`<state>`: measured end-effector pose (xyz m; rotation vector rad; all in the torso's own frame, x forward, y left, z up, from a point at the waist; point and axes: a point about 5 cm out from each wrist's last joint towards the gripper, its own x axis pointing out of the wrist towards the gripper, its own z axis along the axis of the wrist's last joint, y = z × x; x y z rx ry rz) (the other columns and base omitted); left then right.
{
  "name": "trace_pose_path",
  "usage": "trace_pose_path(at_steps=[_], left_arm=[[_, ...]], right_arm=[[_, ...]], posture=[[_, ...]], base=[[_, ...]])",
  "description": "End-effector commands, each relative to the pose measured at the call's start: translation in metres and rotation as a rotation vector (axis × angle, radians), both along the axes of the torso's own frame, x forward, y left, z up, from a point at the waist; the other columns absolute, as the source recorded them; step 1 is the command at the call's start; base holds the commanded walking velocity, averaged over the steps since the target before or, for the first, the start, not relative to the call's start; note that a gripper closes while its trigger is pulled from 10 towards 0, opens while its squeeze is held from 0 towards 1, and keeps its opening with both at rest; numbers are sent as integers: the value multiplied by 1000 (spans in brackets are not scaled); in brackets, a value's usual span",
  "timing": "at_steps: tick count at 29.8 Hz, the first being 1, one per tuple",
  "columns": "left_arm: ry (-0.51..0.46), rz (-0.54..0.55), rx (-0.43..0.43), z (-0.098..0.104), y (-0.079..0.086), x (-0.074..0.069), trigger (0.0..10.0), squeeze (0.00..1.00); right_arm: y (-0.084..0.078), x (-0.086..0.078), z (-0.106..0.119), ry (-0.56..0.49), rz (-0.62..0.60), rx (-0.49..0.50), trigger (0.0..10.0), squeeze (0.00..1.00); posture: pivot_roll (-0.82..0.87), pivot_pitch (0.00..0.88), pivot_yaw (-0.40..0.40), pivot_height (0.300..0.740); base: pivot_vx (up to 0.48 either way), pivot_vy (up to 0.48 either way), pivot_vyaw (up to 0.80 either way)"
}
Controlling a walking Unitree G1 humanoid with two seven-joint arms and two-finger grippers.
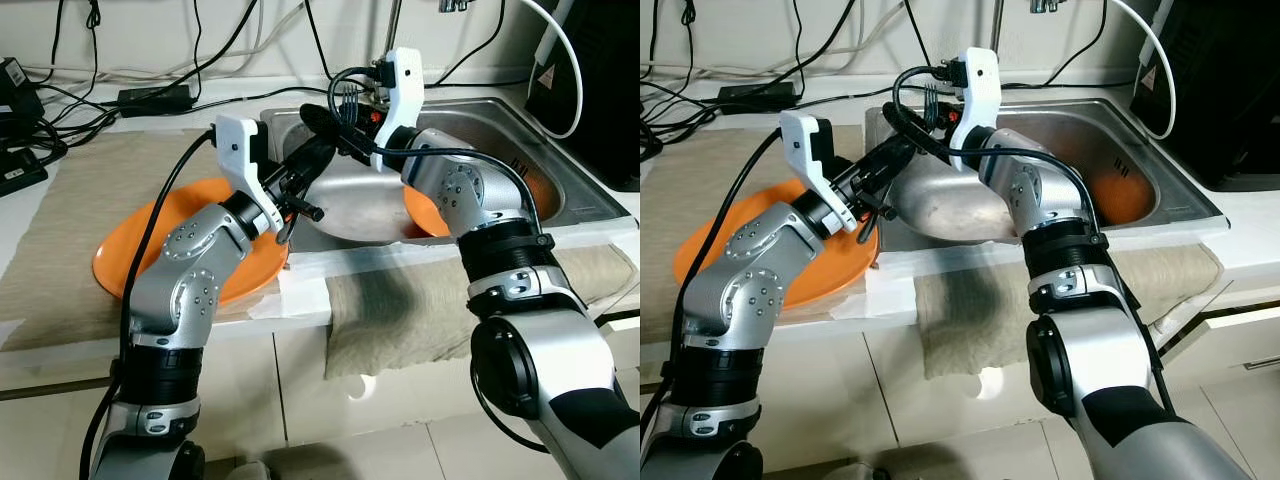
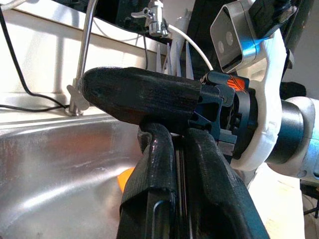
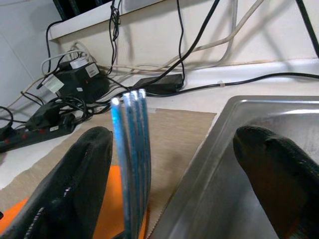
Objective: Kitchen organization
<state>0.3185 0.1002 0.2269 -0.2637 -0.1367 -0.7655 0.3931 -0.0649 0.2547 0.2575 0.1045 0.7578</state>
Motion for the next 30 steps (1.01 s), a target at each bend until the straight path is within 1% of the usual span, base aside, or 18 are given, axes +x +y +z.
trace_pose_path(at_steps=[1,9,13,16,22,30], left_arm=[[-169,-150,-60,38,-22,-17,0,0],[-172,-160,-57,39,-24,-19,0,0],[-168,-153,-45,37,-21,-17,0,0],[-175,-143,-20,36,-20,-15,0,0],[-171,-137,-11,35,-18,-13,0,0],[-166,-123,19,30,-18,-11,0,0]], right_arm=[[-1,0,-13,61,-26,-31,0,0],[-1,0,-13,66,-34,-9,0,0],[-2,-1,-11,57,-35,3,0,0],[-3,-2,-11,45,-38,9,0,0],[-5,-2,-11,34,-47,10,0,0],[-11,0,-9,19,-88,16,0,0]], posture=[[17,0,0,740],[16,0,2,740],[13,0,5,740],[9,0,8,740],[6,0,11,740],[-1,0,15,740]], base=[[0,0,0],[0,0,0],[0,0,0],[0,0,0],[0,0,0],[0,0,0]])
